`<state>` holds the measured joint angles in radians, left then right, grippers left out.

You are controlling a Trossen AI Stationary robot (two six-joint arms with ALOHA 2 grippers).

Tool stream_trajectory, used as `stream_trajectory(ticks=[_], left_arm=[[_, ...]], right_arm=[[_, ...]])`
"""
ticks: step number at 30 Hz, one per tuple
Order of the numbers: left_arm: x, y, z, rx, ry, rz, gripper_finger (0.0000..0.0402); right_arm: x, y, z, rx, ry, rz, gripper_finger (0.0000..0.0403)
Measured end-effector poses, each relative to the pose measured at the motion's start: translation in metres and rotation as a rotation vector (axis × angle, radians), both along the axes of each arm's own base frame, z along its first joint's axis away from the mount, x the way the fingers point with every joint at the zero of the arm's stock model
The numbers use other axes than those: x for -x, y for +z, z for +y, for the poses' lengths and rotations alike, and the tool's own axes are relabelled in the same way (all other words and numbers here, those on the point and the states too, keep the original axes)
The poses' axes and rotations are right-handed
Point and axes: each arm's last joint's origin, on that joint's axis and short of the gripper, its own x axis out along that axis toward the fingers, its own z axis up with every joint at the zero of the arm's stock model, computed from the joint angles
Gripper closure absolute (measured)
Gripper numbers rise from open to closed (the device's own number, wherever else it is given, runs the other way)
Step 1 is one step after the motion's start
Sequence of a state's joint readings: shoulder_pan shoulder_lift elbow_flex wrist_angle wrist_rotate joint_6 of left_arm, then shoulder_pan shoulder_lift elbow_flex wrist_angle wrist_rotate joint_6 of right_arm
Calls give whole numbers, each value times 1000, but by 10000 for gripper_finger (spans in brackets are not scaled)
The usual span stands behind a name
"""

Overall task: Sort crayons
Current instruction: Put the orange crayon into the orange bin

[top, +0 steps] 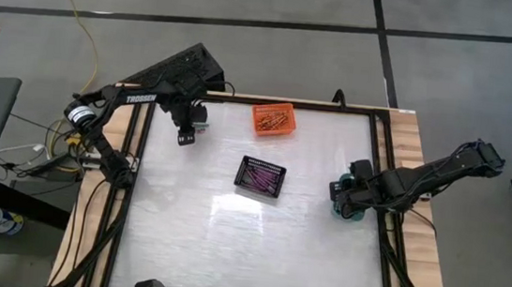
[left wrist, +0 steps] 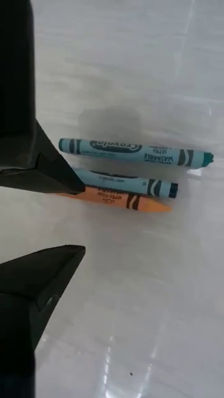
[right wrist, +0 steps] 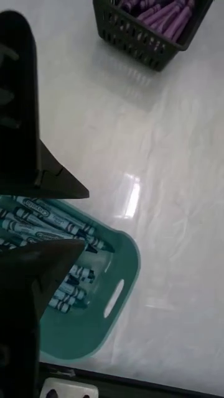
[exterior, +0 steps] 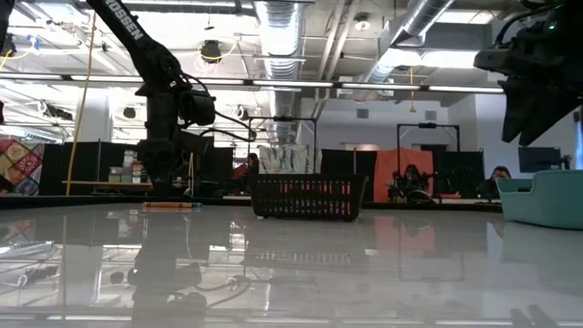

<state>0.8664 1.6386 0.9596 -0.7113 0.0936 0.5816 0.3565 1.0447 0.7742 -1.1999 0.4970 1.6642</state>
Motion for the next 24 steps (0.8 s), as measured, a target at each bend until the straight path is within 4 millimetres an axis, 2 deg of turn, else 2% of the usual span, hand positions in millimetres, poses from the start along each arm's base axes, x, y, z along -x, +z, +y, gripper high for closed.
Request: stream_trajectory(ticks=[9,15,24], left_arm=[[0,0,-1,10,0,2,269],[-2,-16,2,69,15,36,269],[-4,-12,0,88,33,44,269]], right_arm=[[0,0,0,2,1,-1,294],[0,0,0,5,14,2,294],[0,0,2,5,24,2,294]])
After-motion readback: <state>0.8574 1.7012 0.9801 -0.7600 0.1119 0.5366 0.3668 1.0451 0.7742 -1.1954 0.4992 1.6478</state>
